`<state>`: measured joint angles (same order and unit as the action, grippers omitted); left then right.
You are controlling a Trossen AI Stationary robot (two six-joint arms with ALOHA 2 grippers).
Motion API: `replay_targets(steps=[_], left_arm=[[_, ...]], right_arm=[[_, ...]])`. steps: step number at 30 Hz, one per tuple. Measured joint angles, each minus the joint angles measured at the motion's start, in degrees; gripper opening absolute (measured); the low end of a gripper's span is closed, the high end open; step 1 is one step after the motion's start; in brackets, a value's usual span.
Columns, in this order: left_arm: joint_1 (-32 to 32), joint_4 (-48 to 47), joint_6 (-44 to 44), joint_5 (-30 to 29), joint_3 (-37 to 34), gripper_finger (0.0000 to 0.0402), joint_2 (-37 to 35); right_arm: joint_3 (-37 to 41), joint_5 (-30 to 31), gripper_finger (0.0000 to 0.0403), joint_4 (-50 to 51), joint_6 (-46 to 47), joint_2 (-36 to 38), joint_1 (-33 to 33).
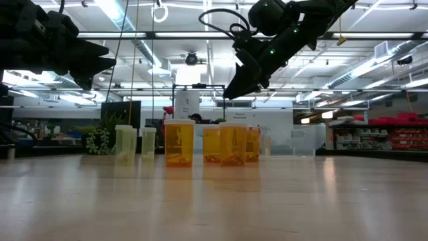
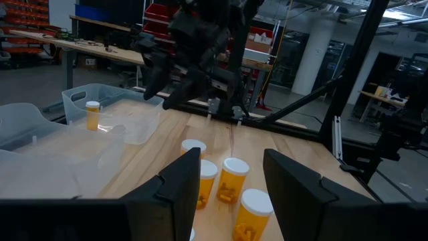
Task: Pick and place medicine bottles into bin by pill shape (circle, oval)
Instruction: Put the large orange pill bottle into the left transparent bin
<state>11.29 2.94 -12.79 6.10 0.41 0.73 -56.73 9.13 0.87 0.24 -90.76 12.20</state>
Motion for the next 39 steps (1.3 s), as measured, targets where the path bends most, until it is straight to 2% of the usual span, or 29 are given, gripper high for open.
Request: replay_targets(steps=[16, 19, 29, 39], left_arm=[[0.0, 0.0, 0.01, -0.01, -0.01, 0.0172, 0.0], [0.0, 0.0, 0.01, 0.0, -0.01, 0.0172, 0.0], [0.0, 0.0, 0.01, 0.01, -0.01, 0.0172, 0.0], [0.0, 0.0, 0.01, 0.0, -0.01, 0.0172, 0.0]], right_arm=[[0.0, -1.57, 0.018, -2.34, 2.66, 0.0, -3.01], [0.0, -3.26, 0.018, -1.38, 3.74, 0.0, -3.07], [0.0, -3.52, 0.018, 0.41, 2.15, 0.0, -6.34], [-0.02, -3.08, 0.0233, 7.27, 6.92, 0.03, -7.54]])
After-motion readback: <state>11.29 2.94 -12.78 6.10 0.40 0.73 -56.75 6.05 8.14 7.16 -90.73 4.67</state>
